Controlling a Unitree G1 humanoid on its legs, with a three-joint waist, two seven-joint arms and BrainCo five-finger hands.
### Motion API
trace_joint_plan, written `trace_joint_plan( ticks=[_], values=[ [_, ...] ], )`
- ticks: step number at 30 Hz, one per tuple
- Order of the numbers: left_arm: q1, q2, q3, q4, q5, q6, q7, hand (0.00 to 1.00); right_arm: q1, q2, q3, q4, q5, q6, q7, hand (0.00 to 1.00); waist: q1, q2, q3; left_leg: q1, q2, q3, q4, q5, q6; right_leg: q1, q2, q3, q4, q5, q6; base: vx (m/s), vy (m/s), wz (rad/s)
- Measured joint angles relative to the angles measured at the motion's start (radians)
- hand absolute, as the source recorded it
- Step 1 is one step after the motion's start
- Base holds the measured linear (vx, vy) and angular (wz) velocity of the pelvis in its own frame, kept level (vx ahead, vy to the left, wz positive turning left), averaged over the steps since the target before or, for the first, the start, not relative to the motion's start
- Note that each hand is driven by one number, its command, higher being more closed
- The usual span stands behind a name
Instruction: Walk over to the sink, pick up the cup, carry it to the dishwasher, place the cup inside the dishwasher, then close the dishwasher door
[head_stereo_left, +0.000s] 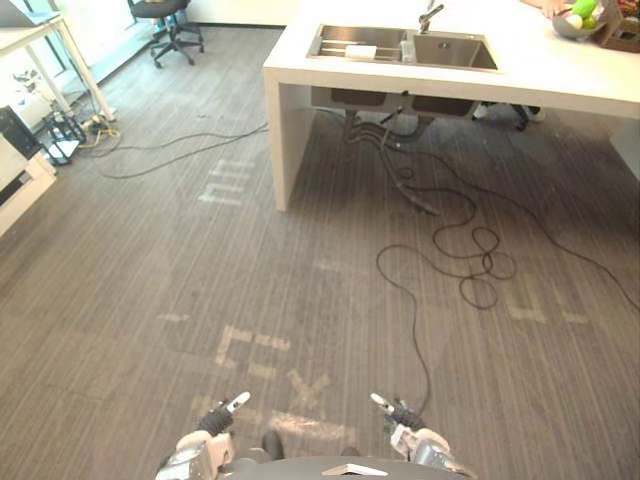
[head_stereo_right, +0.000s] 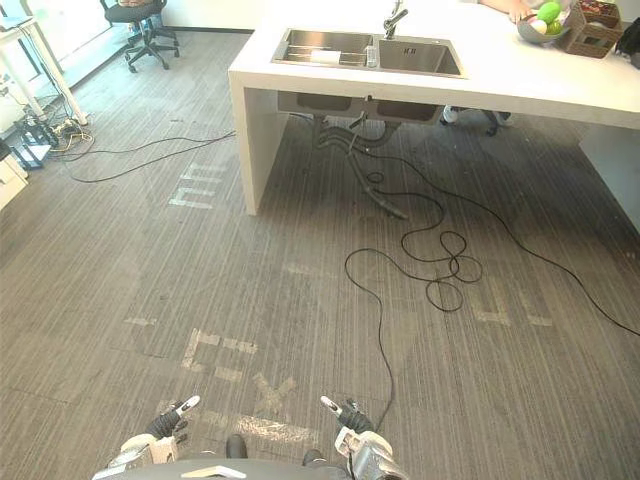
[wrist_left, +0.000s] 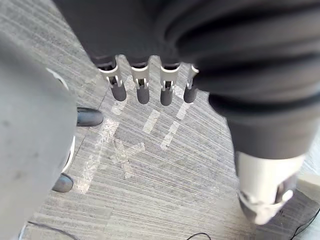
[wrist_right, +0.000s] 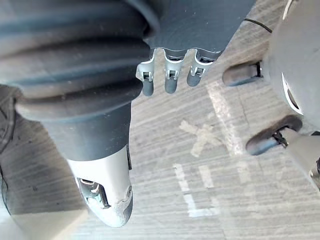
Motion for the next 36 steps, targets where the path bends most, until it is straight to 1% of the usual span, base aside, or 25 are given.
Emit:
trace_joint_plan(
  ticks=[4,6,11,13,14,15,16,17,18,20,21,22,23,24,25,27,28,29,30,31,32,33,34,35,36],
  values=[
    [-0.002,-0.001,-0.006,-0.001,0.076,-0.003,0.052,0.0,0.0,0.0,0.01,0.0,-0.019,0.002,-0.001,0.0,-0.007,-0.002,0.002,0.003,-0.002,0.004,0.0,-0.001,0.0,-0.001,-0.003,0.016,0.003,0.0,0.0,-0.01,0.035,-0.04],
    [0.002,0.0,-0.005,-0.001,0.074,-0.007,0.063,0.0,0.0,-0.001,0.032,0.0,-0.019,0.008,-0.001,0.0,-0.006,-0.004,0.004,0.008,-0.001,0.018,0.0,-0.002,0.0,-0.002,-0.002,0.03,0.003,0.0,-0.001,-0.01,0.031,-0.21],
    [0.03,-0.001,0.004,-0.022,0.015,-0.02,0.037,0.0,-0.001,-0.002,0.039,-0.001,-0.019,0.011,0.0,0.0,-0.005,-0.003,0.009,0.047,0.002,0.065,0.0,-0.017,0.001,0.008,-0.002,0.082,0.015,0.0,0.0,-0.01,0.025,-0.29],
    [0.033,-0.004,0.004,-0.038,-0.019,-0.018,0.019,0.0,-0.002,-0.003,0.038,-0.001,-0.019,0.009,0.0,0.0,-0.002,0.002,0.024,0.072,0.003,0.082,0.001,-0.034,0.001,-0.004,-0.012,0.094,0.083,-0.039,0.008,0.0,0.058,-0.24],
    [0.033,-0.003,0.006,-0.039,-0.049,-0.012,0.007,0.0,0.0,-0.008,0.037,-0.001,-0.019,0.006,-0.001,0.0,-0.003,-0.005,0.032,0.086,-0.001,0.088,0.006,-0.042,0.009,-0.033,-0.029,0.101,0.168,-0.087,0.021,0.02,0.079,-0.09],
    [0.032,0.001,0.007,-0.04,-0.074,-0.004,0.001,0.0,0.003,-0.01,0.037,-0.002,-0.017,0.006,-0.001,0.0,-0.004,-0.012,0.036,0.101,-0.01,0.089,0.007,-0.053,0.023,-0.059,-0.054,0.103,0.257,-0.128,0.05,0.04,0.097,-0.03],
    [0.031,0.002,0.008,-0.042,-0.089,0.001,-0.002,0.0,0.004,-0.011,0.037,-0.004,-0.013,0.005,-0.002,0.0,-0.005,-0.016,0.038,0.106,-0.015,0.089,0.009,-0.059,0.028,-0.072,-0.066,0.103,0.306,-0.143,0.066,0.02,0.068,-0.04],
    [0.026,0.0,0.02,-0.053,-0.115,0.007,-0.006,0.0,0.005,-0.014,0.035,-0.005,-0.009,0.004,-0.002,0.0,-0.004,-0.019,0.054,0.09,-0.014,0.09,0.059,-0.094,0.033,-0.122,-0.089,0.103,0.43,-0.151,0.068,0.01,0.061,-0.1],
    [0.021,-0.004,0.028,-0.066,-0.132,0.008,-0.007,0.0,-0.006,-0.023,0.027,-0.009,0.0,0.005,-0.002,0.0,-0.001,-0.013,0.072,0.073,-0.007,0.093,0.122,-0.127,0.039,-0.183,-0.116,0.103,0.576,-0.151,0.054,-0.04,0.046,-0.07],
    [0.004,0.012,0.045,-0.07,-0.176,0.002,-0.002,0.0,-0.009,-0.027,-0.004,-0.012,0.043,-0.001,-0.005,0.0,-0.008,-0.035,0.125,0.074,-0.006,0.067,0.22,-0.188,0.048,-0.288,-0.164,0.116,0.845,-0.111,0.0,0.02,0.013,0.31],
    [0.002,0.017,0.044,-0.072,-0.205,-0.001,0.003,0.0,0.008,-0.023,-0.015,-0.008,0.074,-0.002,-0.006,0.0,-0.01,-0.041,0.132,0.08,-0.002,0.039,0.241,-0.203,0.053,-0.314,-0.158,0.137,0.875,-0.142,0.03,0.16,-0.025,0.68],
    [0.0,0.017,0.043,-0.076,-0.221,-0.006,0.003,0.0,0.025,-0.017,-0.02,-0.006,0.099,0.006,-0.005,0.0,-0.02,-0.047,0.137,0.094,0.004,0.011,0.238,-0.205,0.05,-0.315,-0.142,0.133,0.813,-0.167,0.038,0.18,-0.034,0.64],
    [-0.003,0.014,0.042,-0.078,-0.222,-0.009,0.003,0.0,0.029,-0.012,-0.036,-0.008,0.113,0.011,-0.005,0.0,-0.026,-0.049,0.138,0.098,0.009,-0.003,0.238,-0.207,0.047,-0.316,-0.134,0.132,0.76,-0.165,0.039,0.18,-0.058,0.57],
    [-0.012,0.005,0.041,-0.078,-0.218,-0.014,0.001,0.0,0.039,-0.008,-0.054,-0.008,0.126,0.009,-0.005,0.0,-0.033,-0.049,0.143,0.104,0.018,-0.019,0.237,-0.211,0.042,-0.317,-0.115,0.132,0.648,-0.153,0.038,0.19,-0.081,0.45],
    [-0.021,-0.007,0.033,-0.087,-0.217,-0.026,-0.004,0.0,0.05,-0.002,-0.073,-0.008,0.137,0.009,-0.006,0.0,-0.038,-0.051,0.147,0.106,0.027,-0.031,0.236,-0.217,0.032,-0.315,-0.091,0.134,0.451,-0.09,0.041,0.2,-0.089,0.35],
    [-0.022,-0.025,0.009,-0.151,-0.2,-0.047,-0.008,0.0,0.066,0.005,-0.099,-0.01,0.142,0.009,-0.007,0.0,-0.035,-0.062,0.156,0.107,0.028,-0.034,0.243,-0.235,0.011,-0.316,-0.078,0.144,0.172,0.019,0.051,0.26,-0.161,0.23],
    [-0.022,-0.031,-0.009,-0.2,-0.196,-0.061,-0.009,0.0,0.08,0.004,-0.118,-0.012,0.143,0.01,-0.009,0.0,-0.039,-0.06,0.169,0.125,0.031,-0.051,0.267,-0.269,-0.008,-0.319,-0.083,0.165,0.131,0.031,0.047,0.24,-0.188,0.3],
    [-0.02,-0.04,-0.009,-0.217,-0.197,-0.067,-0.008,0.0,0.093,0.005,-0.12,-0.012,0.143,0.012,-0.011,0.0,-0.041,-0.06,0.171,0.137,0.034,-0.06,0.279,-0.286,-0.019,-0.315,-0.089,0.165,0.148,0.029,0.046,0.29,-0.243,0.37],
    [-0.013,-0.046,-0.009,-0.25,-0.197,-0.077,-0.008,0.0,0.123,0.013,-0.128,-0.013,0.143,0.017,-0.013,0.0,-0.043,-0.07,0.17,0.158,0.035,-0.064,0.294,-0.314,-0.037,-0.306,-0.097,0.167,0.175,0.003,0.044,0.34,-0.251,0.3],
    [-0.012,-0.048,-0.007,-0.296,-0.198,-0.086,-0.003,0.0,0.15,0.032,-0.151,-0.013,0.153,0.028,-0.017,0.0,-0.036,-0.089,0.165,0.178,0.038,-0.074,0.328,-0.357,-0.061,-0.298,-0.106,0.17,0.208,0.027,0.024,0.43,-0.312,0.2],
    [-0.012,-0.053,-0.006,-0.313,-0.199,-0.088,0.003,0.0,0.154,0.034,-0.163,-0.013,0.158,0.032,-0.018,0.0,-0.04,-0.079,0.162,0.178,0.055,-0.082,0.343,-0.377,-0.067,-0.311,-0.098,0.165,0.251,0.039,0.024,0.44,-0.305,0.09],
    [-0.012,-0.067,-0.011,-0.341,-0.2,-0.091,0.007,0.0,0.159,0.025,-0.166,-0.02,0.169,0.037,-0.018,0.0,-0.051,-0.041,0.152,0.181,0.097,-0.085,0.348,-0.403,-0.084,-0.343,-0.068,0.155,0.32,0.039,0.024,0.33,-0.228,0.03],
    [-0.011,-0.071,-0.015,-0.353,-0.201,-0.094,0.009,0.0,0.162,0.018,-0.167,-0.021,0.181,0.038,-0.018,0.0,-0.056,-0.025,0.143,0.181,0.117,-0.09,0.343,-0.417,-0.077,-0.356,-0.052,0.145,0.343,0.038,0.023,0.41,-0.286,0.02],
    [-0.01,-0.083,-0.023,-0.355,-0.2,-0.109,0.01,0.0,0.18,0.006,-0.177,-0.038,0.199,0.05,-0.019,0.0,-0.063,0.007,0.112,0.193,0.147,-0.107,0.303,-0.432,-0.053,-0.378,-0.022,0.105,0.373,0.023,-0.003,0.47,-0.269,-0.04],
    [-0.005,-0.089,-0.022,-0.353,-0.199,-0.134,0.01,0.0,0.193,0.006,-0.185,-0.049,0.221,0.063,-0.02,0.0,-0.057,0.019,0.098,0.179,0.147,-0.126,0.428,-0.412,-0.06,-0.381,-0.011,0.072,0.391,0.001,-0.058,0.51,-0.261,-0.09]
  ],
)
